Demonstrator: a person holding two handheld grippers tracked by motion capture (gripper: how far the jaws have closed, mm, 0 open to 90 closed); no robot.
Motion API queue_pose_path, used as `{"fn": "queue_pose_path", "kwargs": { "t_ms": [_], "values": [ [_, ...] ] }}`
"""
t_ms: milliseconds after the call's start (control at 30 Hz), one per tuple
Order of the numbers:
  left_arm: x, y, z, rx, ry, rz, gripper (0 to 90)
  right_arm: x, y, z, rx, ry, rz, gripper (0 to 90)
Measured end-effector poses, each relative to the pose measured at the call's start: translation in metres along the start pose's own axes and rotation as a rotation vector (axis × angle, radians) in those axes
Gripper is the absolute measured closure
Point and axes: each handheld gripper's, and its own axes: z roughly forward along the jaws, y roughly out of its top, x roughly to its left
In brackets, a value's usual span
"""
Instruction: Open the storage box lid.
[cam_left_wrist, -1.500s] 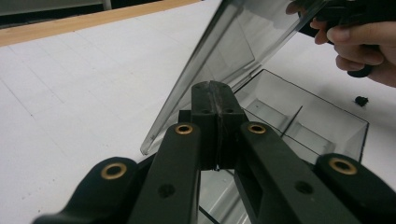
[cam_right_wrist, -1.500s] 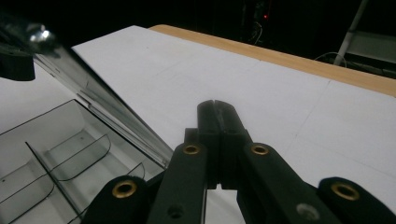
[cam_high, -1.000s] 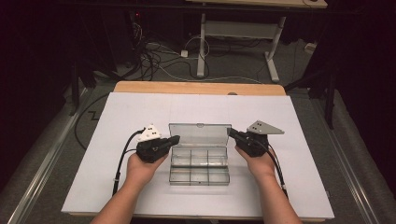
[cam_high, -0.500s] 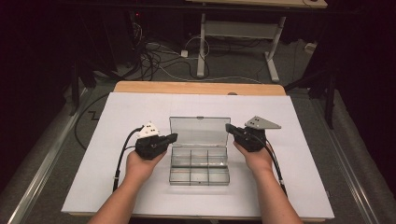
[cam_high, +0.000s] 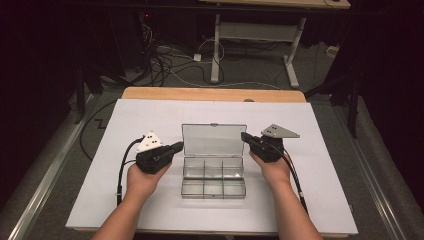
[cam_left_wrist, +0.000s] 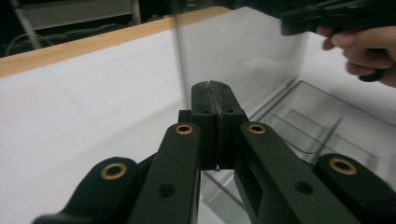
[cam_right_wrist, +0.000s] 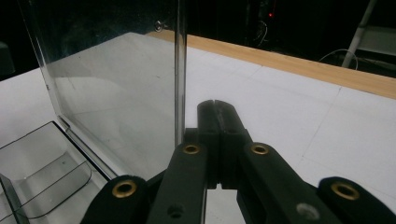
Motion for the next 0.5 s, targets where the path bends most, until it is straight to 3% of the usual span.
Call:
{"fn": "queue_pose_path", "kwargs": {
  "t_ms": [167, 267, 400, 500],
  "values": [
    [0.021, -0.006, 0.014, 0.041, 0.044, -0.069, 86.8, 0.0, -0.001, 0.002, 0.002, 0.0, -0.001, 90.0],
    [0.023, -0.008, 0.026, 0.05, 0.055, -0.075, 86.8, 0.0, -0.002, 0.003, 0.006, -0.004, 0.005, 90.0],
    [0.023, -0.008, 0.038, 0.059, 0.037, -0.087, 86.9, 0.0, -0.003, 0.005, 0.013, -0.007, 0.007, 90.0],
    [0.02, -0.008, 0.043, 0.073, 0.024, -0.071, 86.9, -0.001, -0.003, 0.005, 0.018, -0.009, 0.006, 90.0]
  ]
}}
